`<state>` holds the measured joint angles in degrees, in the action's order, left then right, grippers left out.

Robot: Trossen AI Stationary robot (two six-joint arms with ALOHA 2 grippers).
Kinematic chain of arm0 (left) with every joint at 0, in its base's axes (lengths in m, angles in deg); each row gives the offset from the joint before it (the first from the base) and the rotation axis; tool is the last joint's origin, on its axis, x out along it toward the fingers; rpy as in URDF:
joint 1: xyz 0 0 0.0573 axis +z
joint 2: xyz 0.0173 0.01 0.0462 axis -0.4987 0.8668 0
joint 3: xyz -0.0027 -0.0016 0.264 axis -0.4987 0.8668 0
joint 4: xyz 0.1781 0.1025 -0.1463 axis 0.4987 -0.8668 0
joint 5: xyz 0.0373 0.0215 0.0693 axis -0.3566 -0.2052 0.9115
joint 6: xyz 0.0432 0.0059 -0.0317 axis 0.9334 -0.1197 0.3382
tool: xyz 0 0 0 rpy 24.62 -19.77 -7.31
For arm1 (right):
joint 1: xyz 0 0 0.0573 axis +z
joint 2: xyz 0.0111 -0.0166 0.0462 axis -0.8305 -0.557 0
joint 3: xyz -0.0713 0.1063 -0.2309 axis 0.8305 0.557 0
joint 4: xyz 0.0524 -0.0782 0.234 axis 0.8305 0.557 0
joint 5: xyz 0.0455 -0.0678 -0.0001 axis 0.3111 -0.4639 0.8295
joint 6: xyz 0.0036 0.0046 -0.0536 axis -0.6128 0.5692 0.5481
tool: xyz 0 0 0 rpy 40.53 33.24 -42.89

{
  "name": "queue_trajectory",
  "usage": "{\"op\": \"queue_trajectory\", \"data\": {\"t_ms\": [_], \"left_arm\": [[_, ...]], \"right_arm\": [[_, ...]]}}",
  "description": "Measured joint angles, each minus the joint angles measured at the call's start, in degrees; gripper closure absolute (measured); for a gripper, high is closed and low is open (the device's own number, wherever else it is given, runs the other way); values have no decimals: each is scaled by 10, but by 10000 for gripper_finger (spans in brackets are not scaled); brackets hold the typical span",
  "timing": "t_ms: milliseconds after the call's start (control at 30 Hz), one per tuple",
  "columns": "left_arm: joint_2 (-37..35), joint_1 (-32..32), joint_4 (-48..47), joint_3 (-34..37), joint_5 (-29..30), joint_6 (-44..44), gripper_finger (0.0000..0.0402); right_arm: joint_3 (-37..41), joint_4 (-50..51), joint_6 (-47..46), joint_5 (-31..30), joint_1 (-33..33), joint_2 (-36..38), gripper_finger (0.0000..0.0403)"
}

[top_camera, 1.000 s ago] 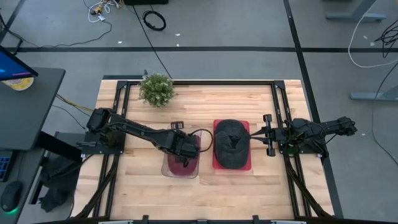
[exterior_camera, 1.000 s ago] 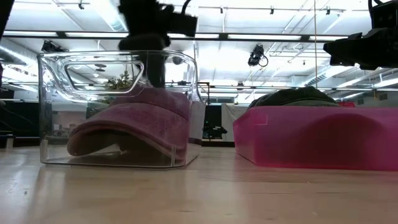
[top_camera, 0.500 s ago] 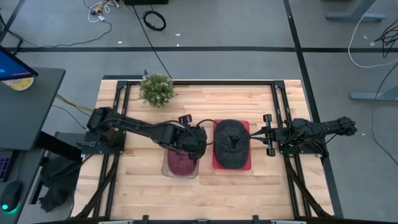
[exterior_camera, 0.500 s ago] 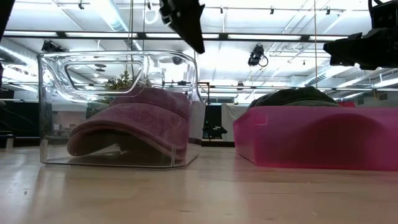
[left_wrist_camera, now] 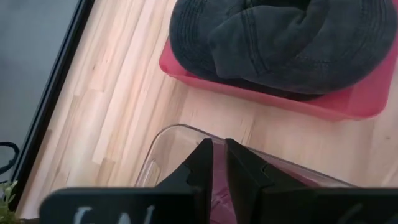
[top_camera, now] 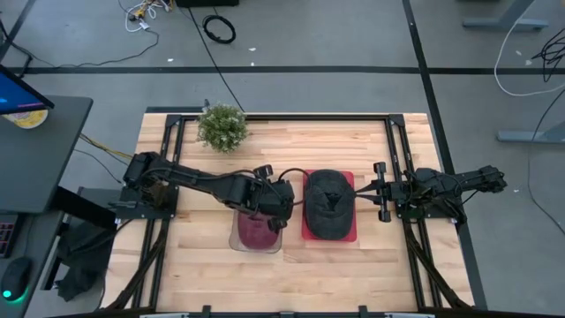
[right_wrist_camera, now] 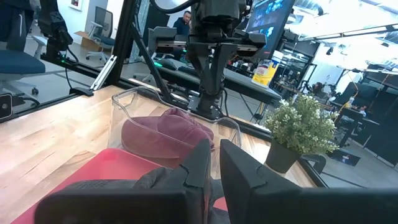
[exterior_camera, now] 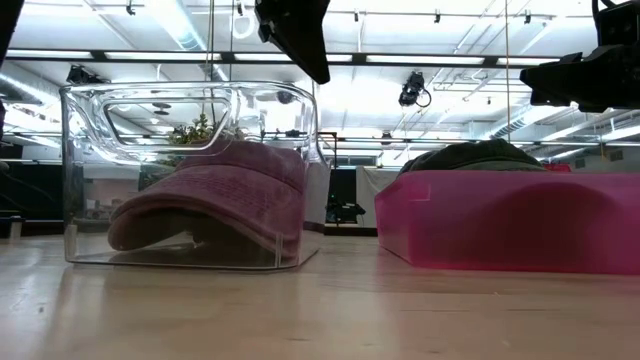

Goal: Pick & Place hat
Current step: Return to Home Position

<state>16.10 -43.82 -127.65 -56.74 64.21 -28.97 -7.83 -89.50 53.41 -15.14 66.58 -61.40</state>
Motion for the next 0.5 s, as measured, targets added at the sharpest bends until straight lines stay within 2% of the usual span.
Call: {"op": "queue_trajectory", "data": {"t_ms": [500], "left_arm": [[0, 0, -1, 0, -18, 29, 358]], "right_arm": [[0, 0, 0, 0, 0, 0, 364]]}}
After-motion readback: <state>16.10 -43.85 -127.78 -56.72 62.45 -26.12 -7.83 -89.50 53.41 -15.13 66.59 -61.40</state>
